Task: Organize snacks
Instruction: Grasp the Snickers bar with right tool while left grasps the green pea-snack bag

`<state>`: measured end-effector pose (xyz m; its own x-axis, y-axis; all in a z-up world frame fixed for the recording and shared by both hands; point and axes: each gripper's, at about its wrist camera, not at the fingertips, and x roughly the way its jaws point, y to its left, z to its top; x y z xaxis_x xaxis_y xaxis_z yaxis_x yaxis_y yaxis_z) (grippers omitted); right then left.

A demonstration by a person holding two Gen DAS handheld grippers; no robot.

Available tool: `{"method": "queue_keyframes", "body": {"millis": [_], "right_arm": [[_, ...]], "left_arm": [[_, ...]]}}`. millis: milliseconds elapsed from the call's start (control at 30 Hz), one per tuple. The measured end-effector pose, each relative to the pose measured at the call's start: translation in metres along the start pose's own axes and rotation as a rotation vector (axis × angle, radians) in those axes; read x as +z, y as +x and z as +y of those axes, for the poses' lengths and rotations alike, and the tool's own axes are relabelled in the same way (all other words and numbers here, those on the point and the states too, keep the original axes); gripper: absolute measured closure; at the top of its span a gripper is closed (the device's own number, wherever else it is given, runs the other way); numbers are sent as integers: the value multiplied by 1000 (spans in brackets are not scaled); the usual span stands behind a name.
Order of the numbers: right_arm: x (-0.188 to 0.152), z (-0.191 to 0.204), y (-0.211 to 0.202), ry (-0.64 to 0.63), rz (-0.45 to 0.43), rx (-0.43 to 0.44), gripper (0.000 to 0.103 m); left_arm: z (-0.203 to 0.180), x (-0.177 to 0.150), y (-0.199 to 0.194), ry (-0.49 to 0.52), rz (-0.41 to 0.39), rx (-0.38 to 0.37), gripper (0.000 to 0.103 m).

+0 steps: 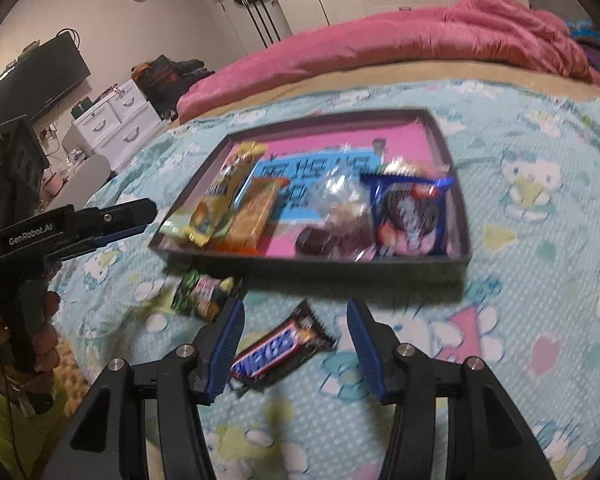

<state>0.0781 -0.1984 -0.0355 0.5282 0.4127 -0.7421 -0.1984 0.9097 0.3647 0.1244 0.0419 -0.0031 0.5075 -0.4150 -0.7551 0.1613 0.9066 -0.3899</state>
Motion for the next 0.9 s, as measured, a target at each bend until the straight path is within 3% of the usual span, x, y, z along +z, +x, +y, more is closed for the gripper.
{"method": "queue_keyframes", "body": {"millis": [433, 900], "right_arm": [[-24, 19, 34, 0, 167, 37, 50], [-17, 39, 67, -94, 141, -21, 50]], "left_arm": [[-7, -30, 38, 8, 126, 36, 48], [-4, -39, 58, 11, 153, 78, 45]]}}
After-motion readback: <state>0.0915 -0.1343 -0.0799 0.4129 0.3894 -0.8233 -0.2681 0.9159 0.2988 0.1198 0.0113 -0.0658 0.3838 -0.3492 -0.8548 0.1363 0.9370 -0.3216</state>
